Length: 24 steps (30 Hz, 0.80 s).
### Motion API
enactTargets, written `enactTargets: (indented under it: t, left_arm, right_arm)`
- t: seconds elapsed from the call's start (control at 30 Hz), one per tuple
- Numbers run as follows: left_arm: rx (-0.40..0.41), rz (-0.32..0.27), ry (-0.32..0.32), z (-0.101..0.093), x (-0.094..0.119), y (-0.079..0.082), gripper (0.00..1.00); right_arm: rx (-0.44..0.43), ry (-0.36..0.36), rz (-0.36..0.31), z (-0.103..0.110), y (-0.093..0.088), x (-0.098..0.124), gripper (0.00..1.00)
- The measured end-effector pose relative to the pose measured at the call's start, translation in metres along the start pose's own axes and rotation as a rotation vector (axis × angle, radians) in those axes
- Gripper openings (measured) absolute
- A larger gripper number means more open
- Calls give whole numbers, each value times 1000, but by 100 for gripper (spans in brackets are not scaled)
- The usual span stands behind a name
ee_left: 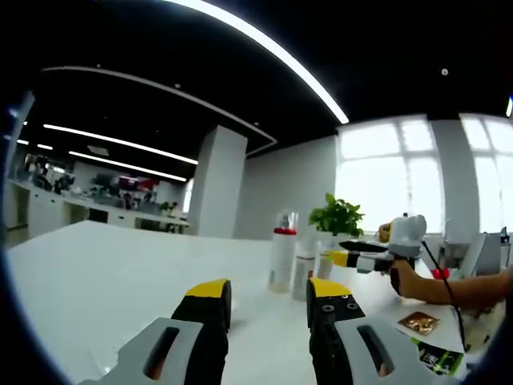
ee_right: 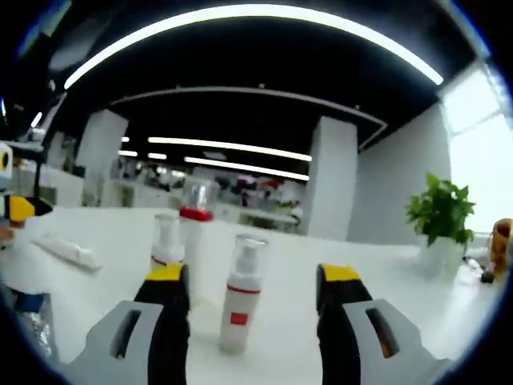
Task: Arrange the skincare products in the storage area until every visible bottle or jar stands upright without overlapping.
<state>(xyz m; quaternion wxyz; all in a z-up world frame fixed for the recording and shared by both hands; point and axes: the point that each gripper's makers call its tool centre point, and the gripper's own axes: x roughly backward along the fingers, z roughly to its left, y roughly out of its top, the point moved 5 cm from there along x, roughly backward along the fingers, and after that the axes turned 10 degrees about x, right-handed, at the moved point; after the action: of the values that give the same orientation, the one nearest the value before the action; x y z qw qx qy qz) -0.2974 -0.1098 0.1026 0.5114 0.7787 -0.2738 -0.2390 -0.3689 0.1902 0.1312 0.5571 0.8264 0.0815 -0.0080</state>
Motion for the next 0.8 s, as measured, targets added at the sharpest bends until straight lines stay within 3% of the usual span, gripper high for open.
enactTargets:
  t: [0.23, 0.4, 0.53, 0.8]
  left_arm:
    - [-1, 1, 0, -1, 1, 0, 38]
    - [-1, 0, 1, 1, 0, 1, 38]
    - [-4, 1, 4, 2, 0, 1, 38]
    - [-26, 5, 20, 4, -1, 1, 38]
  right_arm:
    - [40, -31, -90, 0, 16, 11, 63]
    - [36, -77, -228, -5, 35, 22, 63]
    - [36, -85, -276, -6, 42, 27, 60]
    - [17, -47, -537, 5, 72, 44, 69]
